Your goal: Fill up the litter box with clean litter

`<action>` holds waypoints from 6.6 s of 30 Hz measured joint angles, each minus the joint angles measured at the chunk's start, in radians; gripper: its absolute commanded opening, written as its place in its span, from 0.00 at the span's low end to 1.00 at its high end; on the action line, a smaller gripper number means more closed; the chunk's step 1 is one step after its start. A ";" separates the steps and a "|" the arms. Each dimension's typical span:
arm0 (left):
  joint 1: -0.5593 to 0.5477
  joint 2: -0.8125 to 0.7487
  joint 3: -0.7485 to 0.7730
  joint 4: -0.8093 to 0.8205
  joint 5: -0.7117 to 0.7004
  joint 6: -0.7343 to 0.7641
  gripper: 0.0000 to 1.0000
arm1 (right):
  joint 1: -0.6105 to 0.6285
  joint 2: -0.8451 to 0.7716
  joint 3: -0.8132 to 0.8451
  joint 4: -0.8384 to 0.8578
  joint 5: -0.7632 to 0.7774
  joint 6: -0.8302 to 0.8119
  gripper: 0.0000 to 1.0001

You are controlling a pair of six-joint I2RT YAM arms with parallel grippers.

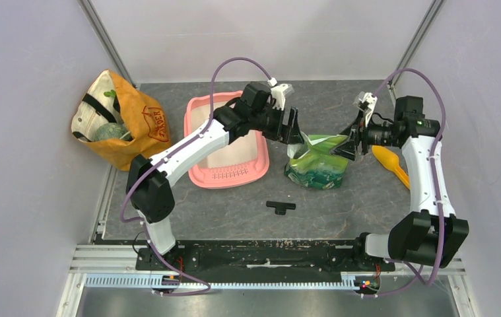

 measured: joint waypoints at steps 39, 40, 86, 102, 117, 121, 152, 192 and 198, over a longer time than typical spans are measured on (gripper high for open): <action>0.188 -0.102 0.279 -0.209 0.073 0.327 0.93 | -0.402 0.323 0.364 -0.163 0.671 0.026 0.86; 0.188 -0.102 0.283 -0.213 0.079 0.332 0.93 | -0.402 0.344 0.349 -0.162 0.707 0.014 0.85; 0.322 -0.150 0.174 -0.057 0.214 0.166 0.92 | -0.345 0.635 0.412 -0.060 0.792 0.088 0.16; 0.294 -0.148 0.251 0.354 0.475 0.023 0.91 | -0.231 0.153 0.462 1.311 -0.026 1.690 0.16; 0.042 -0.094 0.193 0.601 0.475 -0.140 0.93 | 0.006 0.073 0.209 1.886 0.000 2.206 0.16; 0.032 -0.073 0.183 0.639 0.452 -0.209 0.93 | 0.054 0.051 0.185 1.862 0.014 2.167 0.15; 0.090 -0.109 0.325 -0.080 0.061 0.584 0.02 | 0.079 -0.005 0.633 0.426 0.228 1.256 0.96; 0.286 -0.235 0.352 -0.312 0.151 0.843 0.89 | 0.244 0.127 0.722 -0.060 0.333 0.945 0.00; 0.465 -0.348 0.082 -0.011 0.334 0.206 0.90 | 0.232 0.125 0.648 0.046 0.288 0.996 0.00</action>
